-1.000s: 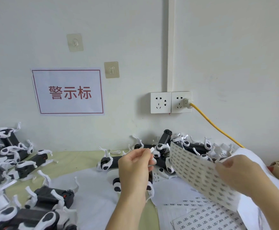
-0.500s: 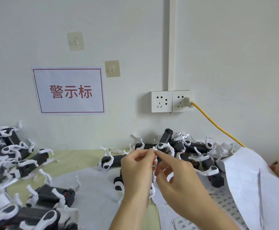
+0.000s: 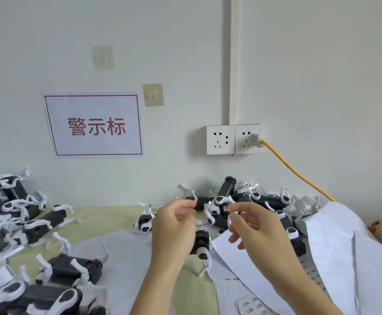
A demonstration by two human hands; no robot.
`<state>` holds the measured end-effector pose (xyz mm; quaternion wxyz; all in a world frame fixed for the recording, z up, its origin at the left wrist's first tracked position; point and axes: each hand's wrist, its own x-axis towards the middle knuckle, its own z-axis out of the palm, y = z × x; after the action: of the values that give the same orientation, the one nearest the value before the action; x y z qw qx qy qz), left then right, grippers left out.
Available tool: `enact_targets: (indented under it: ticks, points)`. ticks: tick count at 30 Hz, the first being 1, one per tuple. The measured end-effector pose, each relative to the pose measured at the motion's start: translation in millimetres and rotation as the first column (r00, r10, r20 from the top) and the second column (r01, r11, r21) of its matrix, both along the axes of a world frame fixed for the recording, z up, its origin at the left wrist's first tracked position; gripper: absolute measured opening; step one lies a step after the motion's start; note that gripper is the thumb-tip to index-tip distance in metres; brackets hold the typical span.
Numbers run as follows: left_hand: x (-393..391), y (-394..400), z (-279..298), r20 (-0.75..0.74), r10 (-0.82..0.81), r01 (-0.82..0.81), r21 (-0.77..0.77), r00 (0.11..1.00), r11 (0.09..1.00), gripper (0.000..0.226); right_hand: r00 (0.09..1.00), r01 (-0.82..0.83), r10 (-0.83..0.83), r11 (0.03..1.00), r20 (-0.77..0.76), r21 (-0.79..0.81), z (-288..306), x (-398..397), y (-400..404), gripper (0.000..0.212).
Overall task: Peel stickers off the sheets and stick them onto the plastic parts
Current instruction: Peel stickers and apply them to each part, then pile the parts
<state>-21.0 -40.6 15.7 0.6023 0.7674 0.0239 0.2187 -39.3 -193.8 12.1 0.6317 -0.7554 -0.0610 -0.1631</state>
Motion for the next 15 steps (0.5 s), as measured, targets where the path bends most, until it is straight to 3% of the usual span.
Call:
enact_targets:
  ticks: [2,5,7,9,12,15]
  points:
    - [3.1,11.3,-5.4,-0.066,0.026,-0.008,0.258,0.997,0.966,0.048,0.997,-0.036,0.04,0.998,-0.072,0.059,-0.6,2.3,-4.5,0.011]
    - [6.5,17.5,-12.8,-0.287,0.087,0.129,0.656,0.954,0.744,0.066,0.988,-0.077,0.091,0.991,-0.126,0.109,-2.7,6.5,-8.6,0.009]
    - [7.7,14.5,-18.7,-0.354,0.126,0.214,0.772,0.927,0.598,0.07,0.984,-0.094,0.112,0.987,-0.139,0.132,-2.7,7.8,-10.1,0.009]
    - [7.8,12.8,-24.2,-0.32,0.174,0.196,0.842,0.931,0.502,0.063,0.982,-0.107,0.127,0.984,-0.14,0.143,-2.6,8.7,-11.2,0.01]
    - [7.7,15.0,-26.5,-0.208,0.234,0.075,0.876,0.95,0.477,0.043,0.98,-0.125,0.145,0.981,-0.135,0.15,-3.0,9.6,-11.7,0.01]
    - [7.1,15.0,-22.9,-0.167,0.205,0.016,0.811,0.964,0.585,0.021,0.98,-0.144,0.162,0.978,-0.113,0.153,-1.5,9.1,-12.0,0.014]
